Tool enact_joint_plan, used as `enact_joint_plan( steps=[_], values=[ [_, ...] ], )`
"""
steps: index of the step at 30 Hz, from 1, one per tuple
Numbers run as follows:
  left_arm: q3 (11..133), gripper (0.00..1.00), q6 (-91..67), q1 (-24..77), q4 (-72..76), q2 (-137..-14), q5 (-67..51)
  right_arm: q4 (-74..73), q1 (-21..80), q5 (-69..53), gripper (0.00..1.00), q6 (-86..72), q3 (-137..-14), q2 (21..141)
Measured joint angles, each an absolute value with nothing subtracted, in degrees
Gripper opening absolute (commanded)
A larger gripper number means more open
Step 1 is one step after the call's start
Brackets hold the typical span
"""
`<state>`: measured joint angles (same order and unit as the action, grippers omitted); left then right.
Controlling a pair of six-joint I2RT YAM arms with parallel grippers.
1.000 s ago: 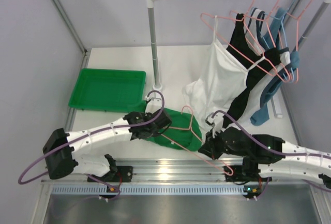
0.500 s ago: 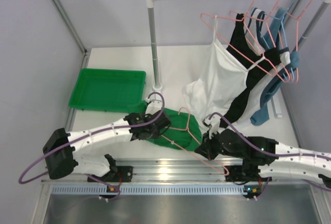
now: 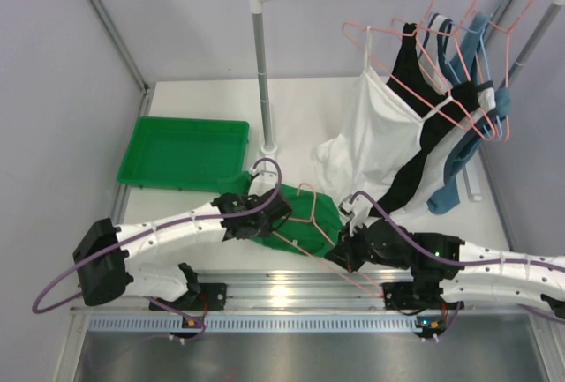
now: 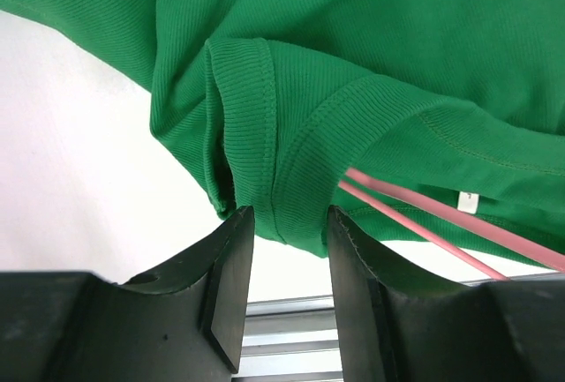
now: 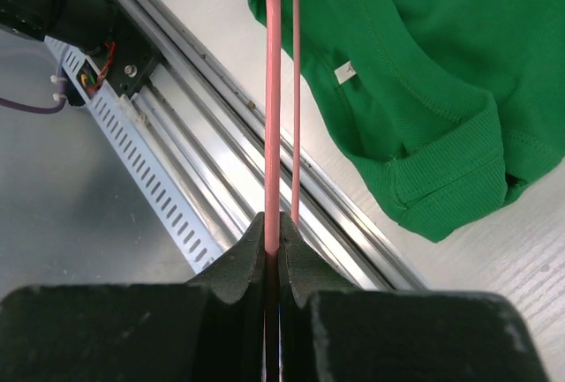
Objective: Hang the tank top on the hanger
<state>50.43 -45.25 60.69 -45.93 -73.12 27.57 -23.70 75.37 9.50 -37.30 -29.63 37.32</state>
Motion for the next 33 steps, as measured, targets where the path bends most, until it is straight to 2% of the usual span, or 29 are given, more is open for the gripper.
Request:
enact_joint_plan(
  steps=[6,9,10,13,23,33],
  values=[
    [49.3,0.4,-45.1,60.7,-44.9,-73.1,28.3,-21.8,75.4,9.3,0.0,-37.3,-29.6,38.2],
    [48.7,0.26,-45.1,60.7,-44.1,-73.1,29.1,-21.4,75.4,9.3,0.0,-37.4,-29.6,38.3],
    [48.6,0.15,-45.0,60.7,-43.9,-73.1,29.5,-21.3,75.4,9.3,0.0,-37.4,-29.6,38.3],
    [48.6,0.0,-44.9,60.7,-43.5,-73.1,30.3,-20.8,75.4,9.3,0.0,-37.3,-29.6,38.3],
    [52.8,0.0,-44.3,60.7,-47.0,-68.2,30.9,-16.8,75.4,8.1,0.0,-35.5,-29.6,41.5],
    [57.5,0.0,-43.4,60.8,-51.2,-65.0,30.9,-3.7,75.4,7.2,0.0,-29.4,-29.6,52.1]
  ],
)
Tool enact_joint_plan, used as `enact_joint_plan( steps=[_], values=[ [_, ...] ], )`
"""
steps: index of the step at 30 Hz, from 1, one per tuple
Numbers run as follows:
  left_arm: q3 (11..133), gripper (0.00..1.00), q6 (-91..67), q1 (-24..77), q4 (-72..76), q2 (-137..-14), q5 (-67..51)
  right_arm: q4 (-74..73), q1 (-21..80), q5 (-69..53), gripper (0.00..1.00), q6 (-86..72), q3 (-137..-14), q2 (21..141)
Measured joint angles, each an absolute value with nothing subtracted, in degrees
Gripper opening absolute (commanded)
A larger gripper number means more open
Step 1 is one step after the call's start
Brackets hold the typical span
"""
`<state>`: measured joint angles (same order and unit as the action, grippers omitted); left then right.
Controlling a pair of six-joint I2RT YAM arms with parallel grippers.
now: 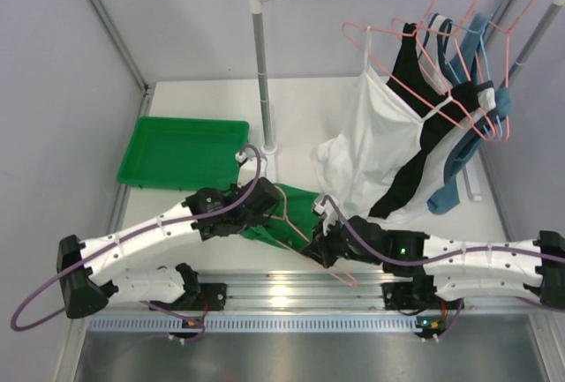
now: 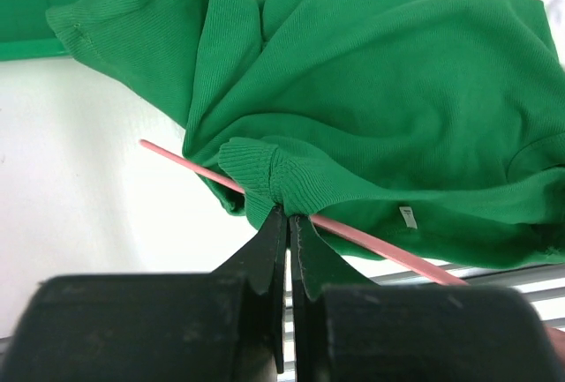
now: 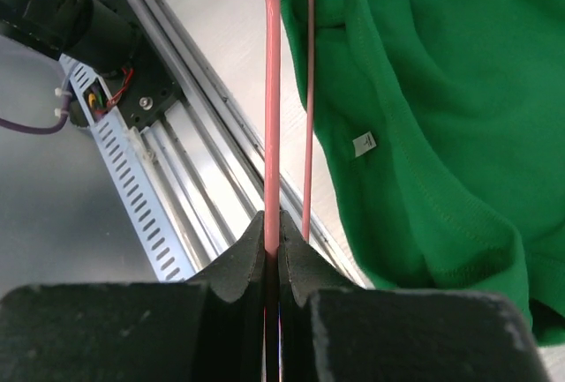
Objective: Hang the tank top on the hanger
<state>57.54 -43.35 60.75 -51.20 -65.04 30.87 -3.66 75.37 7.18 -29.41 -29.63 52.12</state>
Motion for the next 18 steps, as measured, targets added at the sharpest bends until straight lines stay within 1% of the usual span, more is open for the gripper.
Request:
enact_joint_plan(
  steps=[6,7,9,10,11,13,14,18],
  values=[
    [57.1,0.0,-43.3,60.8,-51.2,-63.1,30.4,4.7,74.8,6.4,0.0,-26.7,-29.6,58.8],
    [56.7,0.02,-43.2,60.8,-51.0,-62.6,30.3,6.2,74.5,6.0,0.0,-26.5,-29.6,60.0],
    [55.9,0.1,-43.1,60.8,-50.9,-61.8,30.2,8.3,73.6,5.3,0.0,-26.0,-29.6,61.7],
    [55.5,0.16,-43.0,60.8,-50.7,-61.5,30.1,9.2,73.1,4.9,0.0,-25.9,-29.6,62.4],
    [55.0,0.26,-43.0,60.8,-50.5,-61.4,30.0,10.0,72.8,4.5,0.0,-25.7,-29.6,63.0],
    [54.0,0.34,-43.1,60.8,-50.0,-61.2,29.7,11.5,72.0,3.8,0.0,-25.5,-29.6,63.9],
    [53.3,0.41,-43.0,60.8,-49.4,-61.0,29.5,12.1,71.8,3.5,0.0,-25.5,-29.6,64.3],
    [50.9,0.46,-42.9,60.8,-47.9,-58.4,28.8,14.7,71.0,2.2,0.0,-25.5,-29.3,65.8]
  ],
)
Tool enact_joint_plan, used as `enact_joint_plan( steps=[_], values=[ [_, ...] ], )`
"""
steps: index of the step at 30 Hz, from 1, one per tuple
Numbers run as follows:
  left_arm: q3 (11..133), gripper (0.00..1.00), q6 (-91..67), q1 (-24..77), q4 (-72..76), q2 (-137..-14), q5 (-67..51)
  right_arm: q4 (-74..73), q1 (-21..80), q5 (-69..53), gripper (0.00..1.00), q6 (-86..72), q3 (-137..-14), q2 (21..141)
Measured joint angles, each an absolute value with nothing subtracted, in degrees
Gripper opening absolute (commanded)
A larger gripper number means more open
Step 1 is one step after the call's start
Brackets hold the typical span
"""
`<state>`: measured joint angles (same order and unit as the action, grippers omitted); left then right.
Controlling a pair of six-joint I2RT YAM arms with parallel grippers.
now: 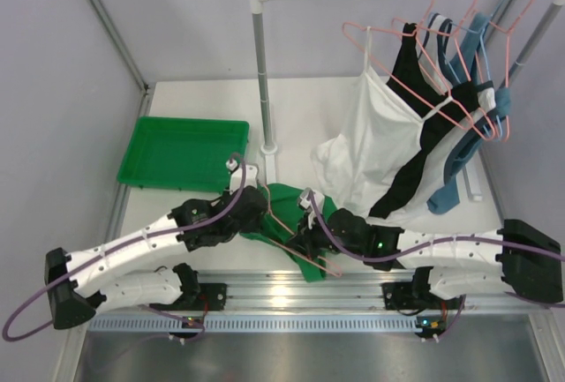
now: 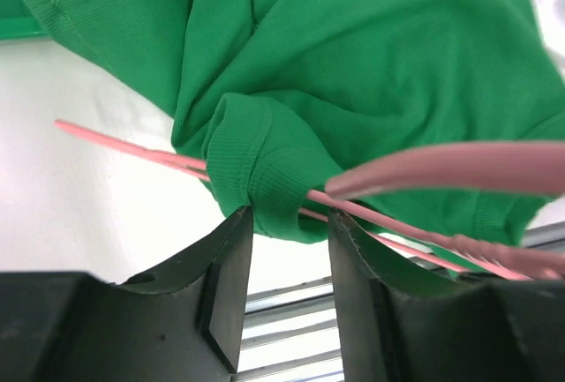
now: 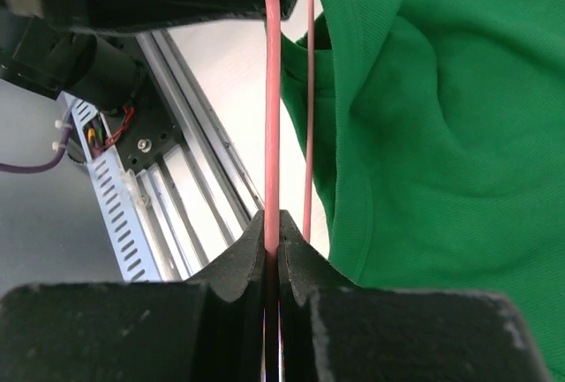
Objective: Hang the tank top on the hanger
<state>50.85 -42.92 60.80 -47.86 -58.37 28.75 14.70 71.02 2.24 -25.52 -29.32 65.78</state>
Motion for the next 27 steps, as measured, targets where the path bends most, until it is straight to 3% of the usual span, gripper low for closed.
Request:
enact_joint_plan(
  steps=[12,24,27],
  values=[
    [45.0,0.5,-39.4,60.8,-38.0,-43.0,22.9,17.8,70.6,0.9,0.0,-26.2,-28.4,67.8],
    [40.7,0.53,-35.9,60.8,-24.8,-46.3,22.7,18.1,70.6,0.6,0.0,-26.2,-28.4,68.4],
    [39.4,0.48,-34.9,60.8,-22.0,-47.7,23.7,18.1,70.5,0.0,0.0,-26.2,-28.4,68.6]
  ],
)
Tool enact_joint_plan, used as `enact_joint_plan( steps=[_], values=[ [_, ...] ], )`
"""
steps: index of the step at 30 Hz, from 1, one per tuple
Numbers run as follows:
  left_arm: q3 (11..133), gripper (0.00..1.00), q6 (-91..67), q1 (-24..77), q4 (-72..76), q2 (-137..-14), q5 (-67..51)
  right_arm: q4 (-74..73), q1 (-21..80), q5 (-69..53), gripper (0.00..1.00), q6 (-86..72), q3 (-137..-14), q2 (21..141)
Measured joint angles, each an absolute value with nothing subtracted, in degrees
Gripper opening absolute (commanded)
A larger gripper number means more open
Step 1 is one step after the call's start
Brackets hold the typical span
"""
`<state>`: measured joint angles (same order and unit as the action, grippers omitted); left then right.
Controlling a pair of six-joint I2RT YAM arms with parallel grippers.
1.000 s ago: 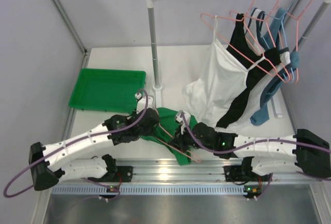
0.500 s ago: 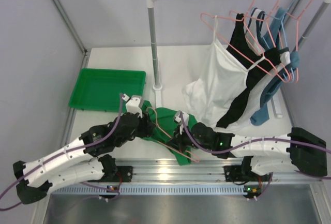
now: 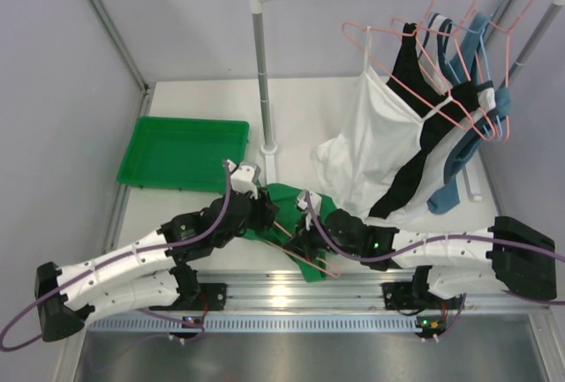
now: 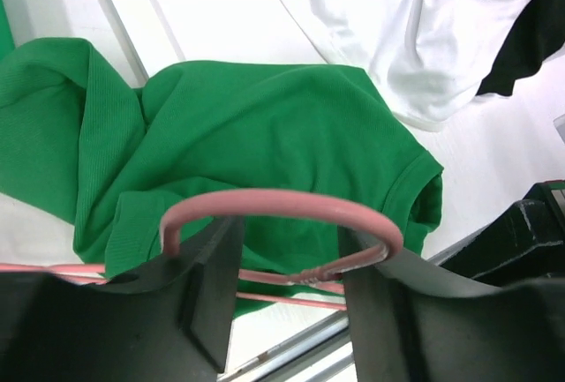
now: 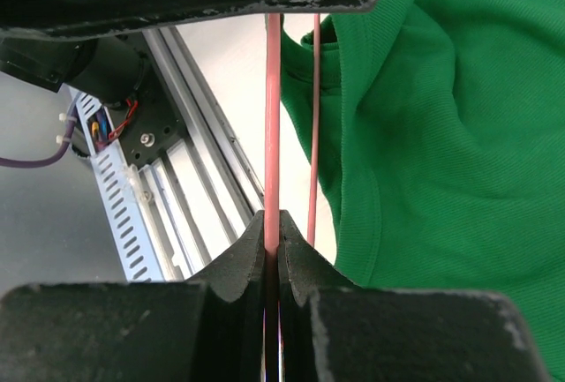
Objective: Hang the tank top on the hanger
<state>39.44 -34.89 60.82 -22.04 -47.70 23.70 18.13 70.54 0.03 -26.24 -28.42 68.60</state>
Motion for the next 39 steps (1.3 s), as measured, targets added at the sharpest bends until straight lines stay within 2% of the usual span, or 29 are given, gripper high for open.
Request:
enact_joint_plan(
  steps=[3,4,6,7,8,9,11,12,14,15,19,25,30,33,39],
  values=[
    [38.8,0.36,-34.1,60.8,-19.9,-48.7,24.1,18.3,70.5,-0.2,0.0,-26.6,-28.4,69.2],
    [38.8,0.22,-33.9,60.8,-19.4,-49.1,24.1,18.4,70.4,-0.1,0.0,-26.7,-28.4,69.4],
    [38.8,0.1,-33.3,60.9,-18.7,-49.8,24.1,18.4,70.3,-0.1,0.0,-26.9,-28.5,69.7],
    [38.7,0.0,-32.5,61.0,-18.7,-50.1,24.5,18.3,70.3,-0.1,0.0,-27.0,-28.5,69.8],
    [38.5,0.0,-31.5,61.0,-18.9,-50.2,24.8,18.2,70.2,0.0,0.03,-27.2,-28.6,69.8],
    [38.3,0.0,-31.0,61.0,-18.8,-50.2,24.9,17.7,70.2,0.2,0.12,-27.3,-28.8,69.8],
    [38.3,0.0,-29.9,61.1,-18.8,-50.1,25.2,16.8,70.2,0.6,0.21,-27.9,-29.1,69.7],
    [38.2,0.0,-29.7,61.1,-18.8,-50.0,25.3,15.9,70.2,1.0,0.32,-28.1,-29.1,69.4],
    [38.2,0.0,-29.2,61.1,-18.6,-49.7,25.5,13.6,70.2,2.0,0.41,-28.6,-29.3,68.3],
    [38.2,0.0,-28.9,61.1,-18.5,-49.6,25.4,12.1,70.2,2.7,0.48,-28.9,-29.3,67.2],
    [38.2,0.0,-28.4,61.1,-18.5,-49.6,25.5,4.3,70.2,7.2,0.59,-30.8,-29.3,59.3],
    [38.2,0.0,-28.4,61.1,-18.6,-49.4,27.4,-9.8,70.2,16.5,0.6,-36.2,-29.3,39.9],
    [39.5,0.0,-29.9,61.1,-18.9,-53.1,32.0,-18.7,70.2,19.3,0.45,-39.6,-29.4,27.7],
    [41.6,0.0,-31.3,61.0,-19.2,-58.0,35.9,-23.5,70.2,18.5,0.42,-40.3,-29.8,28.4],
    [46.9,0.0,-34.0,60.2,-19.7,-68.1,40.1,-26.4,72.5,15.2,0.38,-40.8,-30.5,37.8]
  ],
)
